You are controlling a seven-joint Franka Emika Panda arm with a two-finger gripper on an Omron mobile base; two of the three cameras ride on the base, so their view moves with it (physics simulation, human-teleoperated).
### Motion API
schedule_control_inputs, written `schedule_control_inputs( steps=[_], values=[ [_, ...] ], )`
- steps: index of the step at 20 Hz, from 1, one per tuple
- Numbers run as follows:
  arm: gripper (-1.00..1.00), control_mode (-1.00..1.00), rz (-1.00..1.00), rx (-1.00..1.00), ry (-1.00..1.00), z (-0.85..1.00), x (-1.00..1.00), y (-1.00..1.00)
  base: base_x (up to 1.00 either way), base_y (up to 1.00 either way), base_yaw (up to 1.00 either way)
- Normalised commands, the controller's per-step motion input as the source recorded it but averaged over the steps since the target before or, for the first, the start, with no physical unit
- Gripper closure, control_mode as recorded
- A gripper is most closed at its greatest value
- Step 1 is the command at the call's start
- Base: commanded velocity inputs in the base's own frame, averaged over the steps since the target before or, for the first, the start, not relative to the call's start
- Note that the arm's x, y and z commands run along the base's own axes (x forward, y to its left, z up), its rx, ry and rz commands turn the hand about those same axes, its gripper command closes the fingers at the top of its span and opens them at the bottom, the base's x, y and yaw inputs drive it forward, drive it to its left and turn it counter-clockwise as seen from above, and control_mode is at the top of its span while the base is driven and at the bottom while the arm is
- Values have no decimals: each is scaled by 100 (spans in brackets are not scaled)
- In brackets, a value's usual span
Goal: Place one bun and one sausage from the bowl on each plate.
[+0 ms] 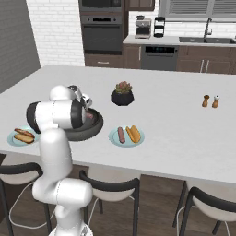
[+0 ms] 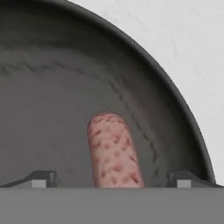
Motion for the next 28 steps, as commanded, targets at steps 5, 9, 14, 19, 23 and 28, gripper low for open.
schedule_control_inputs(
  steps=[5,9,14,19,23,28],
  values=[
    [-100,-100,0,0,0,-4,36,11,0,0,0],
    [-100,-100,0,0,0,-39,3,1,0,0,0],
    [-100,-100,0,0,-2,-20,-13,-2,0,0,0],
    [-100,-100,0,0,-6,-26,-40,-6,0,0,0],
    [-100,-100,0,0,0,-32,18,3,0,0,0],
    [-100,-100,0,0,5,-41,11,1,0,0,0]
  ],
)
